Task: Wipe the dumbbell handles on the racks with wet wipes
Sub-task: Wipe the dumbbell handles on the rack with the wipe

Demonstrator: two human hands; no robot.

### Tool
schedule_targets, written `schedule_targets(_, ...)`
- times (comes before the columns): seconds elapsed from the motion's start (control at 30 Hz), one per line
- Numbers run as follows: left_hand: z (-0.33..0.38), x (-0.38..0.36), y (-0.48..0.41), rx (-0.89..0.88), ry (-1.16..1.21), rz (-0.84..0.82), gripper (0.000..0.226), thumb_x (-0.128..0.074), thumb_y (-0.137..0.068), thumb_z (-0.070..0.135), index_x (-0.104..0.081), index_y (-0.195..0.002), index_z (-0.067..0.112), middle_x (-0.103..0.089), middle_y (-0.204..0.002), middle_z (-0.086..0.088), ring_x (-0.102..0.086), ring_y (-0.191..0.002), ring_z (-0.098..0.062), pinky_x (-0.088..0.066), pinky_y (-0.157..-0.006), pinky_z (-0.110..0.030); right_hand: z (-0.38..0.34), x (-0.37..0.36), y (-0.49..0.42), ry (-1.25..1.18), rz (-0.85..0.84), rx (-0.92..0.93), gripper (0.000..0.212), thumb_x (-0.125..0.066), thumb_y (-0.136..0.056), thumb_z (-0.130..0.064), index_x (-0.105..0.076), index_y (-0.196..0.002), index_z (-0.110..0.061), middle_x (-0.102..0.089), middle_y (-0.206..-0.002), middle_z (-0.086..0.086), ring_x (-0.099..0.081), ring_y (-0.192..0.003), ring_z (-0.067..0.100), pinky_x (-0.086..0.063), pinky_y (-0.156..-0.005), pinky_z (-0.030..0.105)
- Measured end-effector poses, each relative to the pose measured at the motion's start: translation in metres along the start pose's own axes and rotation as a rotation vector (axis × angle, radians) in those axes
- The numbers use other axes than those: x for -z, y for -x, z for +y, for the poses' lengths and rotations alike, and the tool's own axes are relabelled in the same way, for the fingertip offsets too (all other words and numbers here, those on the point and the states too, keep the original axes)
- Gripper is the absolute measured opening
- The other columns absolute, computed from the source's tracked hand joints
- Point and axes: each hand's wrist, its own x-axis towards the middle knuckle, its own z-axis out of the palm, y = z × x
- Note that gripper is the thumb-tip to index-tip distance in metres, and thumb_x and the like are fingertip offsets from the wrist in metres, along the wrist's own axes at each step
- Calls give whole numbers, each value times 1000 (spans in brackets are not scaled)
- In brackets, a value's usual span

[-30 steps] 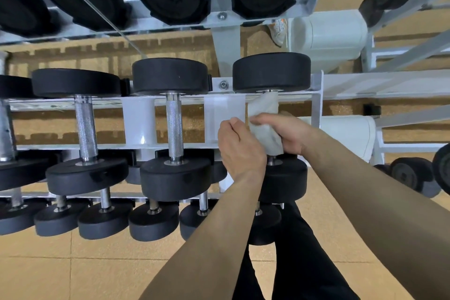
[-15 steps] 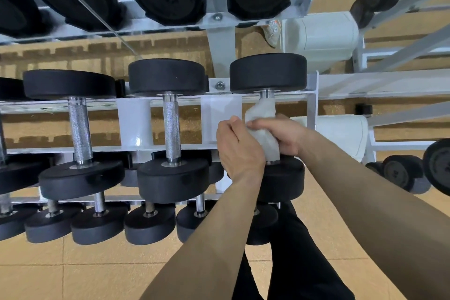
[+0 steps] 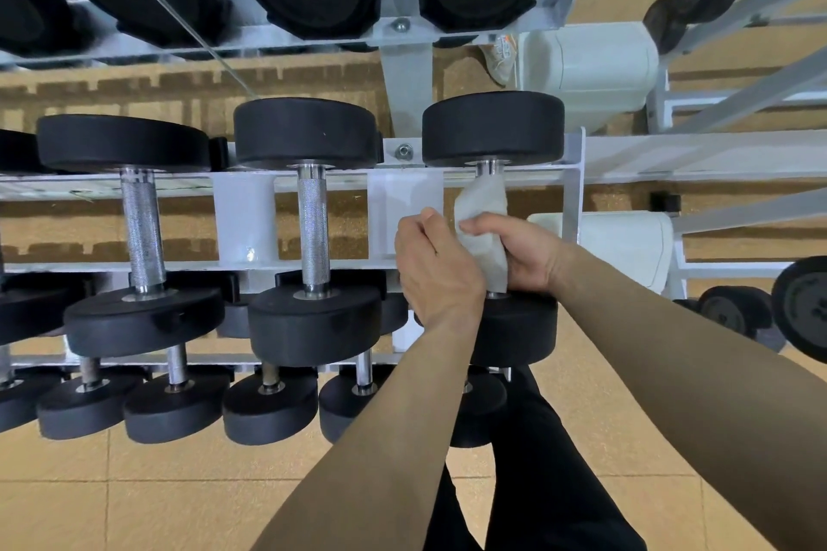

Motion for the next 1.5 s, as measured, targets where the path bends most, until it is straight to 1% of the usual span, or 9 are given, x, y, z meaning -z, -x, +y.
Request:
schedule_targets(0.2, 1, 0, -1, 22, 21, -7, 34, -34, -106, 40, -55, -90, 19, -59, -90, 5, -53, -84, -16, -33, -77, -32, -24, -17, -13, 56, 316, 202, 39, -83, -79, -13, -70, -114, -4, -78, -99, 11, -76, -93, 28, -62, -78, 40)
schedule_targets(0.37, 0, -1, -1, 20, 34, 6, 34, -34, -105, 41, -53, -87, 20, -58, -86, 5, -53, -81, -10, -35, -76, -33, -25, -16, -14, -119, 220, 229, 28, -78, -85, -17, -72, -110, -7, -75, -102, 12, -73, -92, 27, -60, -85, 41)
schedule_targets(0.53, 1, 1, 1, 36, 29, -12, 33, -36, -106, 39, -56, -94, 16, -57, -88, 8, -51, -79, -5, -31, -75, -29, 1, -3, 3, 67, 31, 14, 15, -60, -96, -18, -69, -106, -11, -76, -94, 9, -73, -85, 20, -58, -81, 36)
schedule_targets(0.73, 2, 2, 1, 27, 36, 4, 34, -35, -106, 39, -57, -94, 17, -56, -87, 8, -51, -81, -13, -33, -78, -33, -32, -17, -17, 4, 286, 253, 43, -83, -77, -17, -69, -117, -7, -76, -96, 9, -75, -90, 28, -62, -74, 41)
schedule_targets(0.8, 1, 1, 1, 17, 36, 16, 34, -35, -106, 41, -56, -92, 17, -58, -88, 6, -53, -85, -18, -35, -78, -34, -32, -20, -21, -43, 345, 340, 34, -83, -77, -14, -70, -107, -7, -76, -88, 8, -75, -84, 27, -63, -77, 42)
schedule_targets(0.9, 0, 1, 0, 23, 44, 15, 34, -34, -106, 41, -56, -92, 18, -59, -90, 6, -54, -87, -19, -36, -79, -34, -13, -12, -8, -41, 136, 213, 3, -68, -92, -13, -70, -93, -11, -75, -86, 9, -73, -82, 24, -61, -77, 37)
schedule_targets(1.03, 0, 1, -1, -5, 56, 21, 26, -39, -104, 33, -56, -93, 18, -59, -91, 5, -53, -86, -15, -37, -78, -32, -5, -2, 4, 61, -7, 15, 12, -58, -97, -14, -68, -101, -12, -75, -89, 9, -73, -81, 21, -57, -80, 36)
schedule_targets(1.27, -3, 1, -2, -6, 50, 24, 23, -40, -102, 34, -55, -91, 20, -60, -95, 5, -55, -93, -21, -44, -87, -41, -37, -21, -15, 98, 367, 311, 14, -79, -82, -10, -71, -93, -11, -75, -84, 7, -72, -80, 26, -61, -71, 39)
schedule_targets(1.5, -1, 1, 0, -10, 32, 2, 23, -39, -105, 34, -56, -97, 20, -58, -94, 9, -53, -90, -14, -35, -81, -30, 0, -1, 4, 159, -22, 4, 20, -61, -96, -18, -69, -113, -12, -75, -102, 11, -73, -95, 23, -59, -79, 34)
